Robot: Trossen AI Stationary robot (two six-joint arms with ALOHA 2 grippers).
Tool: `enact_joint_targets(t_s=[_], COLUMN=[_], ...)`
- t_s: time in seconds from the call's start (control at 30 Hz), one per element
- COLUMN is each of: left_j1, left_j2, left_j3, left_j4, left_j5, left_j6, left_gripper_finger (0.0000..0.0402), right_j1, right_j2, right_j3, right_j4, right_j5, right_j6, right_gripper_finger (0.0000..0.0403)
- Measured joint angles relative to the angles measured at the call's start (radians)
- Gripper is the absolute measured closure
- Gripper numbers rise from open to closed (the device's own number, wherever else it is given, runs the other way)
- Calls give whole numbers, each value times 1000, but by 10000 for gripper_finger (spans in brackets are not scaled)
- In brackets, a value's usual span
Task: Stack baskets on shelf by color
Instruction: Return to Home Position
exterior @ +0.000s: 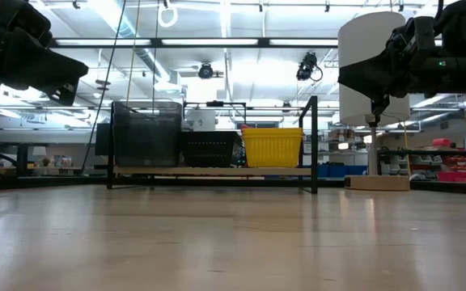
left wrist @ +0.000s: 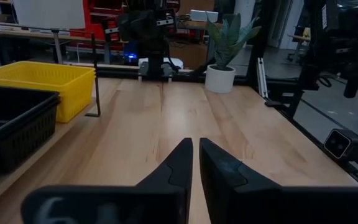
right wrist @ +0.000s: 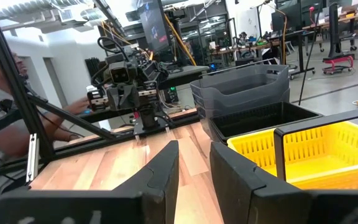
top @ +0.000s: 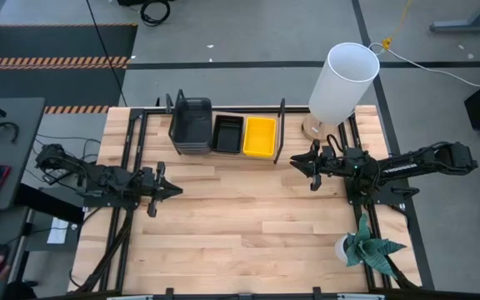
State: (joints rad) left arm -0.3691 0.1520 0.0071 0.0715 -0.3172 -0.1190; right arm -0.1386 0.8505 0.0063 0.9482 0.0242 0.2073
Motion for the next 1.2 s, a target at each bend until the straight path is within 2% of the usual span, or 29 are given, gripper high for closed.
enact_joint_targets(t_s=[0.3,1.2], left_j1=[0,0], left_j2=[0,0], left_j3=[0,0], left_j4=[1,2], left_j5=[0,0], left_j6=[0,0], left_gripper_finger=[376,366], right_j1=[0,0], right_j2=[0,0], right_j3=[0,0], right_j4=[0,0], right_j5=[0,0], right_j6=[0,0], right_gripper_finger=[306,306])
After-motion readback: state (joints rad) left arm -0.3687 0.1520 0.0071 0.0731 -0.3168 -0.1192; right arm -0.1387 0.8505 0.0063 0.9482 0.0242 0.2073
